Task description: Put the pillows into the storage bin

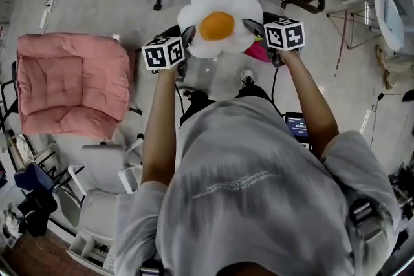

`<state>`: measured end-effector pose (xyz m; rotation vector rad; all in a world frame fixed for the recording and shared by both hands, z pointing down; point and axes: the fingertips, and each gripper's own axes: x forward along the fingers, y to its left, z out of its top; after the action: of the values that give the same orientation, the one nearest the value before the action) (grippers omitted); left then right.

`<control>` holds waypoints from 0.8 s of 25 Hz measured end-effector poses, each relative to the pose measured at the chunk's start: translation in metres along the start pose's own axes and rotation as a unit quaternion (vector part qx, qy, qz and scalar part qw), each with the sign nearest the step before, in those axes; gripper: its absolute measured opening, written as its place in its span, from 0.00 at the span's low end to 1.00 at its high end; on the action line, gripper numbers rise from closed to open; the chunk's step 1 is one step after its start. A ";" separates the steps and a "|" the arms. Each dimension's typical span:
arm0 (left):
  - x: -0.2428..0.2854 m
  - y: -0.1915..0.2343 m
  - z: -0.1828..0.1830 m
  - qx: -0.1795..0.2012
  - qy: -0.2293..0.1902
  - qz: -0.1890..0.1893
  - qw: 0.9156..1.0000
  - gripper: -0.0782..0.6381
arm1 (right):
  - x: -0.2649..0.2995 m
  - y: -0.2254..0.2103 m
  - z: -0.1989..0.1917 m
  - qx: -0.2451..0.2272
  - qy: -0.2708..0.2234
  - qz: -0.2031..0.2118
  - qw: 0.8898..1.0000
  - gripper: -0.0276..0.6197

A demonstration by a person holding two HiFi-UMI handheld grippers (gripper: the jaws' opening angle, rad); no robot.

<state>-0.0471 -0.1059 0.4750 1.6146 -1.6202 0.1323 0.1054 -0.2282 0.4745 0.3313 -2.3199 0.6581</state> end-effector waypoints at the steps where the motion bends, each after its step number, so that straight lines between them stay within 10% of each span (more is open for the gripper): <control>1: 0.017 -0.017 -0.004 0.004 0.014 -0.007 1.000 0.31 | -0.013 -0.020 -0.012 0.017 0.002 -0.009 1.000 0.42; 11: 0.157 -0.116 -0.062 0.020 0.119 -0.059 0.991 0.31 | -0.069 -0.157 -0.111 0.136 0.031 -0.048 0.989 0.42; 20: 0.286 -0.088 -0.124 0.032 0.185 -0.038 0.982 0.31 | -0.001 -0.262 -0.190 0.196 0.070 -0.073 0.975 0.43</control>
<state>0.1344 -0.2713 0.6868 1.5885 -1.2781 0.4224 0.3168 -0.3451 0.6894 0.6083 -2.0009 1.0310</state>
